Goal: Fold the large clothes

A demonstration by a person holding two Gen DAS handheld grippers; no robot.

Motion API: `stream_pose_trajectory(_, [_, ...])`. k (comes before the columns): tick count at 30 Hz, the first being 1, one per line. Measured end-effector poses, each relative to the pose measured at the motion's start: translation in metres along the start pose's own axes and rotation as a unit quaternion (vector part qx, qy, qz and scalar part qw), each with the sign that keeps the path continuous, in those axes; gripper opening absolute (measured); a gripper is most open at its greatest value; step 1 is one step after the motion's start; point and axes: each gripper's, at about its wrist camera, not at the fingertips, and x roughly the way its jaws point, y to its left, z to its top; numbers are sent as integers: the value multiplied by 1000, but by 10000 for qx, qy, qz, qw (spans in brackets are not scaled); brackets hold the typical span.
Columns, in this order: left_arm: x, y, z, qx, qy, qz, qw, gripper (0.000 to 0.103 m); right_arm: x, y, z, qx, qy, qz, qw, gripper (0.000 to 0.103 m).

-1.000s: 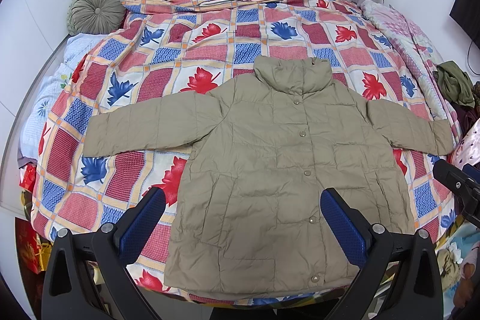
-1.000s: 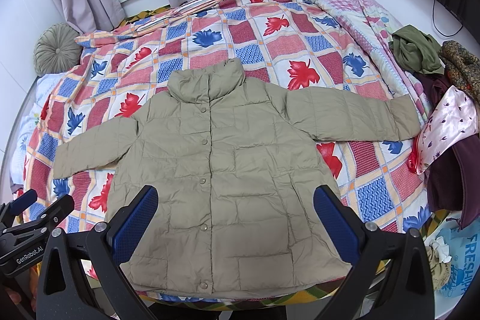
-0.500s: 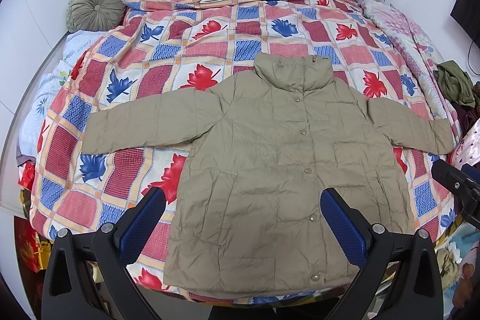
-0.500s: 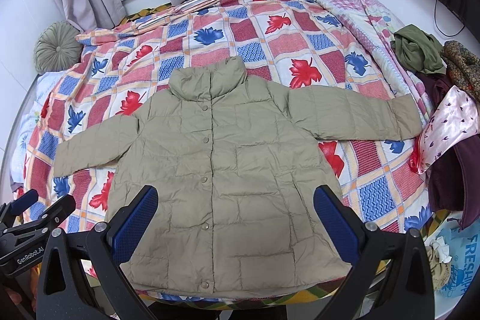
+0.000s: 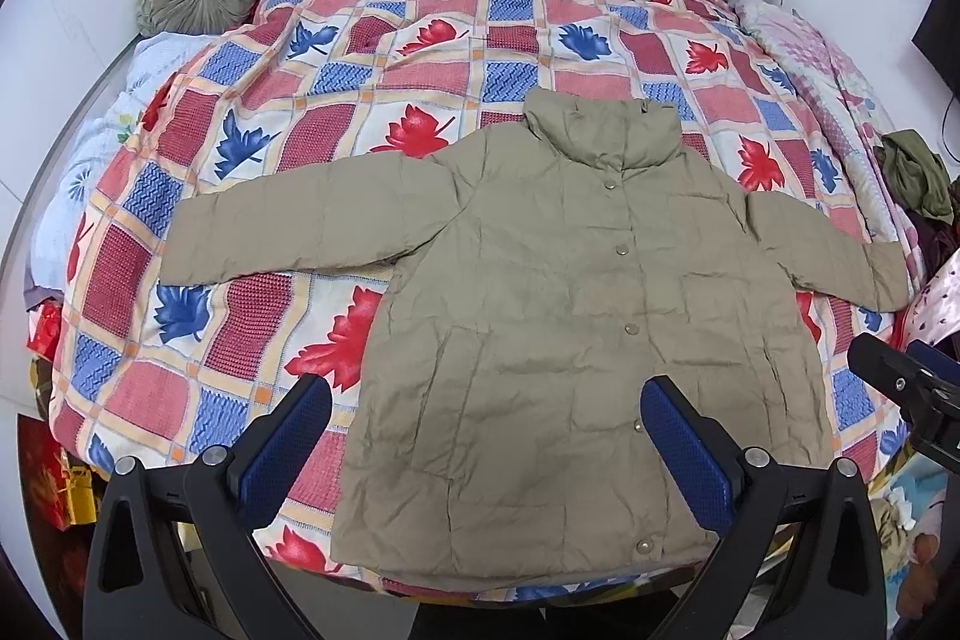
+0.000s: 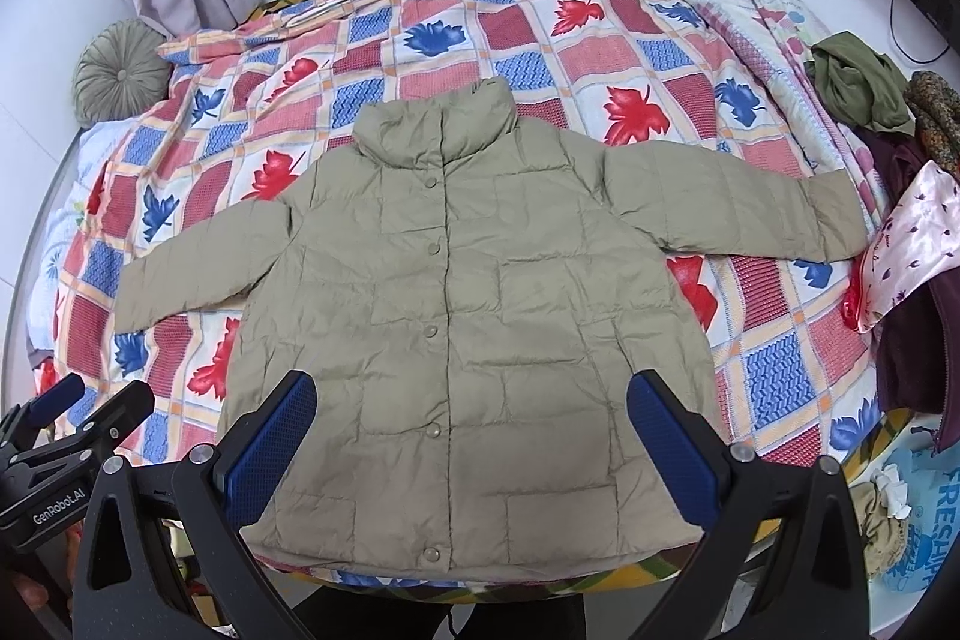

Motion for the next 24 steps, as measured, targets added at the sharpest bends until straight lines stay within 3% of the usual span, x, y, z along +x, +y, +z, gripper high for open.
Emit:
stream_pose_trajectory(9, [25,34,-4,-187,305,-174,9992,103,21,19,-1,-75,191,188,9996,103])
stream_pose_trajectory(19, [87,100,-8,-812,708,-322,9937,103,61,70,-17,-408,382,564,9968,103])
stream_pose_trajectory(24, [127,135,-2,-1164,721,-487,9894,103,101,92,-23,-533,837,634,9930,103])
